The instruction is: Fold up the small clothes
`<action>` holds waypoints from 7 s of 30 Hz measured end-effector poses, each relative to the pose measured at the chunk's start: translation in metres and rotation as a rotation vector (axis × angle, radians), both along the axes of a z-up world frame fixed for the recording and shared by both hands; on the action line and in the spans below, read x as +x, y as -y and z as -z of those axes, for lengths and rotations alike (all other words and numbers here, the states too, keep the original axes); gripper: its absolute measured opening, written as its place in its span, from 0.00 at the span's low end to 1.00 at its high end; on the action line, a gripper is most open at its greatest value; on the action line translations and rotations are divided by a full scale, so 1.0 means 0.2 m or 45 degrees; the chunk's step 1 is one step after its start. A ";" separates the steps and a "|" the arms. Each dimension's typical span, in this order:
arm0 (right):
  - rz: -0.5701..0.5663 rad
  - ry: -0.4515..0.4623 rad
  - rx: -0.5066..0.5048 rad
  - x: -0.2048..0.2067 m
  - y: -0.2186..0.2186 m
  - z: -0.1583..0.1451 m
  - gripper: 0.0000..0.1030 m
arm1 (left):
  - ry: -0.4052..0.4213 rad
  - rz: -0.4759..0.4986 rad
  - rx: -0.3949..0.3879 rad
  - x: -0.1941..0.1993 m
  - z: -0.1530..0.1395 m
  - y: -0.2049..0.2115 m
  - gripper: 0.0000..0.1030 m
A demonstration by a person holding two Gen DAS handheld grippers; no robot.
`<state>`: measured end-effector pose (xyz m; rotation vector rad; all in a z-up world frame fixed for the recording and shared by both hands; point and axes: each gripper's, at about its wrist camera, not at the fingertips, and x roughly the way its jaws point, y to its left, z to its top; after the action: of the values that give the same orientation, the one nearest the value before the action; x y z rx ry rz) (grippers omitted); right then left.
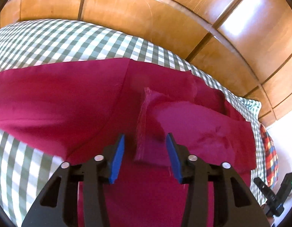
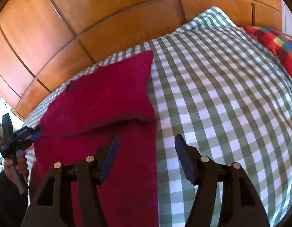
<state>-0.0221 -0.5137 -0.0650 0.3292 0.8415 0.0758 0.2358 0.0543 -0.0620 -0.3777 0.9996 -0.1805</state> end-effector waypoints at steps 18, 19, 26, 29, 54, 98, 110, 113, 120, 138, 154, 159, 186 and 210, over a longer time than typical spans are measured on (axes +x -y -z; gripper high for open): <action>0.063 -0.019 -0.267 0.04 -0.04 -0.04 0.58 | 0.050 0.013 0.307 0.01 0.06 0.06 0.05; 0.040 0.005 -0.289 0.02 -0.06 -0.06 0.58 | 0.052 0.006 0.277 0.01 0.05 0.05 0.05; -0.135 0.156 -0.304 0.05 -0.38 -0.20 0.71 | 0.106 -0.131 0.056 -0.11 -0.06 -0.14 0.33; -0.192 0.131 -0.346 0.11 -0.54 -0.10 0.71 | 0.088 -0.192 0.026 -0.22 -0.06 -0.28 0.33; -0.231 0.038 -0.454 0.14 -0.71 0.19 0.98 | -0.014 -1.294 -0.406 -0.63 0.09 -1.93 0.33; -0.365 0.109 -0.055 0.14 -0.72 -0.08 0.63 | 0.212 0.118 -0.027 -0.45 -0.04 -0.01 0.35; -0.505 -0.059 -0.056 0.51 -1.14 -0.08 0.04 | 0.184 -0.012 -0.018 -0.33 0.01 -0.10 0.35; -0.516 0.080 -0.042 0.44 -1.05 -0.27 0.04 | 0.156 -0.034 -0.041 -0.30 0.05 -0.12 0.35; -0.311 0.163 -0.002 0.45 -0.55 -0.44 0.04 | 0.159 -0.054 -0.071 -0.32 0.05 -0.15 0.34; -0.059 -0.084 0.066 0.50 -0.12 -0.02 0.04 | 0.200 -0.061 -0.081 -0.48 -0.09 -0.25 0.22; -0.114 -0.040 0.131 0.38 -0.09 -0.10 0.04 | 0.016 -0.311 -0.431 -0.22 0.02 -0.29 0.08; -0.078 -0.034 0.072 0.32 -0.08 -0.08 0.04 | -0.008 -0.239 -0.238 -0.30 0.07 -0.28 0.06; -0.184 0.114 -0.337 0.29 -0.48 0.06 0.53 | 0.164 -0.073 0.264 -0.10 0.09 0.00 0.07; -0.154 0.110 -0.444 0.21 -0.58 0.00 0.79 | 0.373 -0.070 0.430 -0.52 -0.19 0.08 0.07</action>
<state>0.0194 -0.3981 -0.0640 -0.0526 0.7726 0.0541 0.1317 0.0382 -0.0238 -0.0659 0.7124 -0.0143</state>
